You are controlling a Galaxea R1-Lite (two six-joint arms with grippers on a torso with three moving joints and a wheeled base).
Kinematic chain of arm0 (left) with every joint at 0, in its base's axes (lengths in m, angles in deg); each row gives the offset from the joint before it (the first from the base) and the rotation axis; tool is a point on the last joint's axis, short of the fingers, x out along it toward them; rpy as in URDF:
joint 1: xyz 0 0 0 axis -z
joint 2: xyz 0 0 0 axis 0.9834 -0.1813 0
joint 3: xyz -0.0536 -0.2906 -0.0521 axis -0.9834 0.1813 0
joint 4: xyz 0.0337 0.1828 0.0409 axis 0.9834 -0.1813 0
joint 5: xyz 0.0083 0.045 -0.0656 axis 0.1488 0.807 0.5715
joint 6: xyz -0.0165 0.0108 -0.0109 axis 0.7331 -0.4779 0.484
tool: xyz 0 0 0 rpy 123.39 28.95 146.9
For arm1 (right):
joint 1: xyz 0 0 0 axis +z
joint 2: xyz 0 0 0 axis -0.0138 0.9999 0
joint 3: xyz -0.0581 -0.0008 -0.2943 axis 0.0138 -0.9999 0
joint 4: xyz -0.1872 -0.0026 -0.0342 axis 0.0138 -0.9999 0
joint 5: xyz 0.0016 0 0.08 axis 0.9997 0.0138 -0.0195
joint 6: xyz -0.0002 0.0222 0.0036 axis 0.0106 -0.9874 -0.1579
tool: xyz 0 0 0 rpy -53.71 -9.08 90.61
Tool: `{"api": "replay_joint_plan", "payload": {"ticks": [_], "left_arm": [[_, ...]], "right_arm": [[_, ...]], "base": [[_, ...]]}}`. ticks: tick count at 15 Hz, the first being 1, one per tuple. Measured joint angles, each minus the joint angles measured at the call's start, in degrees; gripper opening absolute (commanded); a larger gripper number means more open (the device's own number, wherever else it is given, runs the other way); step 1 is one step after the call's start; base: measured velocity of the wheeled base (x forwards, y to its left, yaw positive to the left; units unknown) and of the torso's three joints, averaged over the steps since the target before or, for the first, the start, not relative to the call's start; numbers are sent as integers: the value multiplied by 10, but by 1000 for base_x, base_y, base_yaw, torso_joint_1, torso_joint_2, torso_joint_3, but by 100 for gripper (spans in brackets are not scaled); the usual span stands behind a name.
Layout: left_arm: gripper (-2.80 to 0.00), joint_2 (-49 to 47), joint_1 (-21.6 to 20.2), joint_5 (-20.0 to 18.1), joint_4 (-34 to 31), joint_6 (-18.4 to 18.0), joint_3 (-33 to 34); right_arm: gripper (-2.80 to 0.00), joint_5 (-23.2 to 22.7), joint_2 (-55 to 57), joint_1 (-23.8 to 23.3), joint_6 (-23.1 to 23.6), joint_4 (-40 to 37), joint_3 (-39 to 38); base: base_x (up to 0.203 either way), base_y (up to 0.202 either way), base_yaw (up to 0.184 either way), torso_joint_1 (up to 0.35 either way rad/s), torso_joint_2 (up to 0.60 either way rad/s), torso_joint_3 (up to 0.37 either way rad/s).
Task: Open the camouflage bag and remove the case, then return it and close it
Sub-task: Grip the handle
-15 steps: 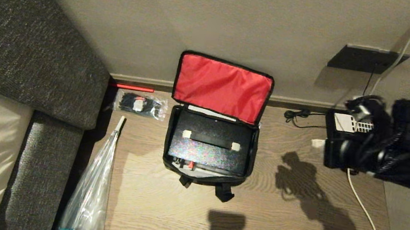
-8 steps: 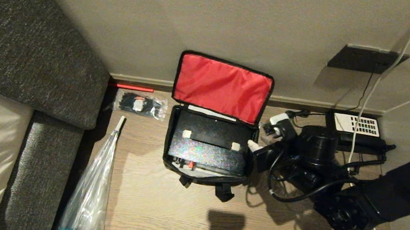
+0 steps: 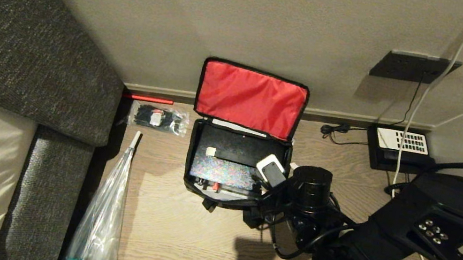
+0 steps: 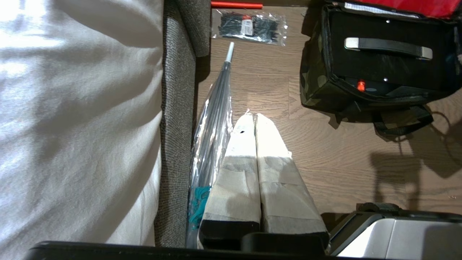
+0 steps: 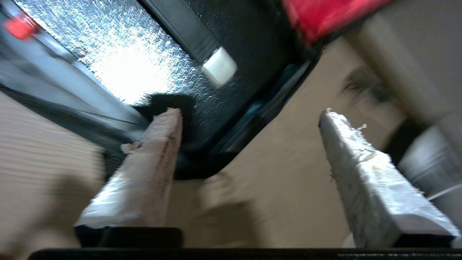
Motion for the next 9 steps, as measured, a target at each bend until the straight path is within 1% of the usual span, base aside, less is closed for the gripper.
{"api": "replay_joint_plan", "payload": {"ticks": [1,3,5,7,9], "left_arm": [[-280,0,0,0,0,0,0],[-280,0,0,0,0,0,0],[-280,0,0,0,0,0,0],[-280,0,0,0,0,0,0],[-280,0,0,0,0,0,0]], "right_arm": [[0,2,5,2,52,19,9],[0,4,18,3,172,51,35],[0,5,40,9,276,65,65],[0,6,65,18,324,95,84],[0,25,88,20,357,99,111]], "base": [[0,0,0,0,0,0],[0,0,0,0,0,0],[0,0,0,0,0,0],[0,0,0,0,0,0],[0,0,0,0,0,0]]}}
